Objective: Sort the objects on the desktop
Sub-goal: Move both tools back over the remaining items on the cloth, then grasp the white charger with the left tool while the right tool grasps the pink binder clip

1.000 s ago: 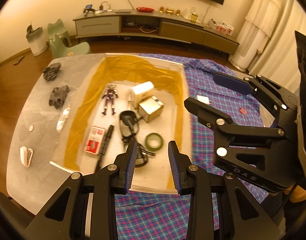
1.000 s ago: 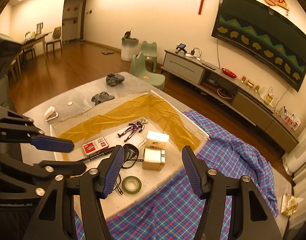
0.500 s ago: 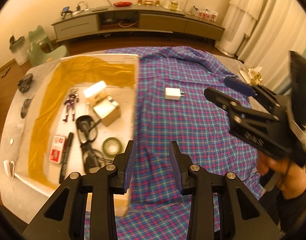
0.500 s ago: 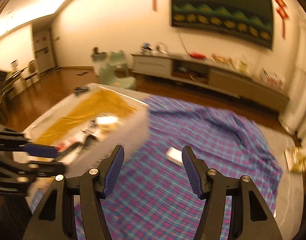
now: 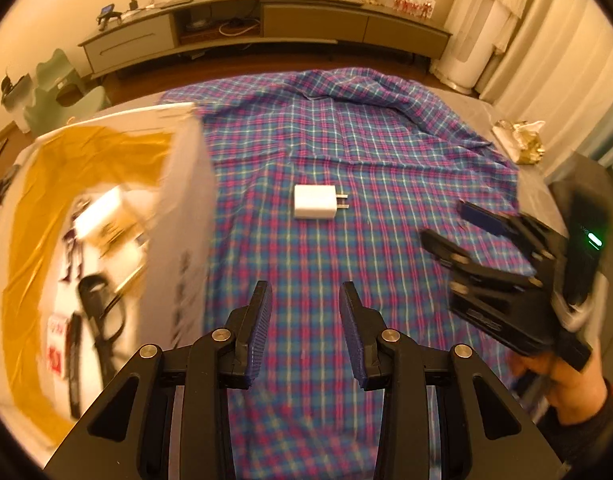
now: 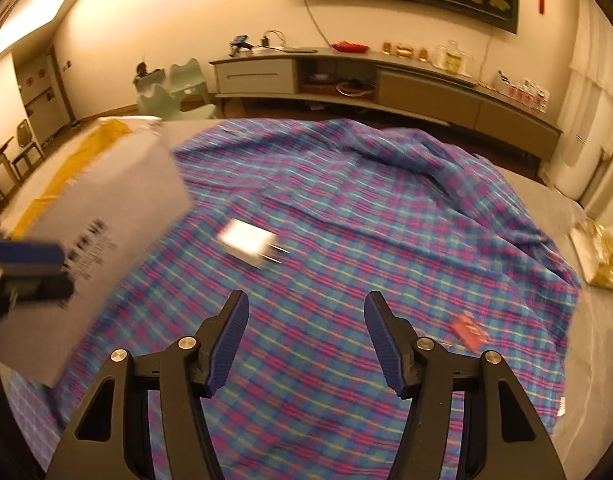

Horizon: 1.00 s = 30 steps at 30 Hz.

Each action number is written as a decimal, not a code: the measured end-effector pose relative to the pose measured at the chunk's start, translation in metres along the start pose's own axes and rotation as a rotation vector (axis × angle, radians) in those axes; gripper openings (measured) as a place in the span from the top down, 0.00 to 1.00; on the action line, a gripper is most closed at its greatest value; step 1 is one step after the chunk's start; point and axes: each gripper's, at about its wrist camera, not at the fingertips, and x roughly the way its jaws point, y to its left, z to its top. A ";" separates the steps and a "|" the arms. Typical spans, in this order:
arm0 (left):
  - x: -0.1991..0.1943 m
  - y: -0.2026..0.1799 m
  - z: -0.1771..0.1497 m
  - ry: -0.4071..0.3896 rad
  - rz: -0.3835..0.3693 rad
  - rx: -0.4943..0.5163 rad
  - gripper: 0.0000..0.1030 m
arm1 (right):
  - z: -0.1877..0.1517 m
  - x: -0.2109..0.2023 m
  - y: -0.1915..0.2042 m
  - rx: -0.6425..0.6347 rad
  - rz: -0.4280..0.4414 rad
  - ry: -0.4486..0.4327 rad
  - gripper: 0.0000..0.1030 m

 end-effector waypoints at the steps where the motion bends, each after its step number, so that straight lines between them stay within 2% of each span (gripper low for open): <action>1: 0.008 -0.003 0.005 0.006 0.004 0.002 0.64 | -0.004 0.001 -0.011 0.002 -0.015 0.004 0.40; 7: 0.066 -0.021 0.032 0.052 0.044 0.018 0.64 | -0.024 0.010 -0.092 0.070 -0.068 0.066 0.40; 10: 0.088 -0.021 0.043 0.061 0.039 0.015 0.64 | -0.032 0.020 -0.115 0.076 -0.070 0.090 0.40; 20: 0.111 -0.012 0.063 0.024 0.047 -0.029 0.61 | -0.030 0.043 -0.108 -0.008 -0.039 0.074 0.42; 24: 0.116 -0.017 0.069 0.016 0.066 -0.025 0.54 | -0.028 0.042 -0.113 0.015 -0.038 0.068 0.66; 30: 0.118 -0.024 0.073 0.010 0.088 -0.012 0.52 | -0.028 0.041 -0.113 0.021 -0.002 0.061 0.67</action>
